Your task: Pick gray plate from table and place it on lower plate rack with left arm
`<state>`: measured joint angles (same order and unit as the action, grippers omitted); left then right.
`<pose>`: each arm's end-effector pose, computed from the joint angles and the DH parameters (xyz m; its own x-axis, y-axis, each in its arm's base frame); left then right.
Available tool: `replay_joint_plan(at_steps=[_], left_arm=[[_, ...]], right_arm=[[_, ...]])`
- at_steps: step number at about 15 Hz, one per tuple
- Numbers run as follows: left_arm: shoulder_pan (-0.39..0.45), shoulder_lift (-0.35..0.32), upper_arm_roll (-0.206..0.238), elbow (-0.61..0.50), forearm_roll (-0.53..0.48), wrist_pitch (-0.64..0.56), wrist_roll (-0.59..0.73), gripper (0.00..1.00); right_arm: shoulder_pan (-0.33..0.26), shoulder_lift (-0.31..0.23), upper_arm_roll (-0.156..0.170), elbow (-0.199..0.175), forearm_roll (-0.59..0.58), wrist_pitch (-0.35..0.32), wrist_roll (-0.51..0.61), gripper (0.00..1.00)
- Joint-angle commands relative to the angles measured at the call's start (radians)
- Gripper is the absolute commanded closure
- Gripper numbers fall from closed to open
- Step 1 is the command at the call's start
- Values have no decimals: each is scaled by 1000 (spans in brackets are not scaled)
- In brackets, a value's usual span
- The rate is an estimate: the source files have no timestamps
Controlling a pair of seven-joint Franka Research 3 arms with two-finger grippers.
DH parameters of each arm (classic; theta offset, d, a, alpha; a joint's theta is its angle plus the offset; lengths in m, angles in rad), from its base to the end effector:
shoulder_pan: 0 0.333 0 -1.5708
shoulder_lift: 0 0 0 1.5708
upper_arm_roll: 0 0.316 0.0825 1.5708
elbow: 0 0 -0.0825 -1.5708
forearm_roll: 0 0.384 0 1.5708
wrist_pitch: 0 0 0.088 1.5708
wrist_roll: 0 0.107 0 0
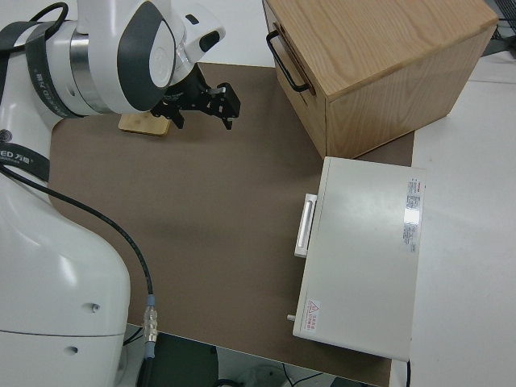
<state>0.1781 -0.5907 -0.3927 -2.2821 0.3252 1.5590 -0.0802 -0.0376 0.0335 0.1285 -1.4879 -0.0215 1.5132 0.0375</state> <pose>0.3593 -0.0686 0.5543 0.9917 -0.0439 -0.1210 -0.1012 -0.8471 -0.5217 0.5576 0.0470 0.6399 0.9986 0.0521 -0.0073 0.0522 -0.9985 0.0175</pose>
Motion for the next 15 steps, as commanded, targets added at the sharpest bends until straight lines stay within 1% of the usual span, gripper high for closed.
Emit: replay_joint_plan(at_steps=[1,4,6,10,12,15], left_arm=[[14,12,5,85,104,-88,65,1000],[17,15,15,89,208,-99,71,1000],[44,15,28,89,253,-99,73,1000],[119,38,29,85,314,-109,69,1000],[139,61,29,85,353,-109,51,1000],[169,92,31,85,365,-102,43,1000]], right_arm=[[-22,9,20,21,-3,-16,13,17],[-22,9,20,21,-3,-16,13,17],[-22,9,20,20,-3,-16,13,17],[-22,9,20,20,-3,-16,13,17],[-22,9,20,20,-3,-16,13,17],[-22,9,20,20,-3,-16,13,17]])
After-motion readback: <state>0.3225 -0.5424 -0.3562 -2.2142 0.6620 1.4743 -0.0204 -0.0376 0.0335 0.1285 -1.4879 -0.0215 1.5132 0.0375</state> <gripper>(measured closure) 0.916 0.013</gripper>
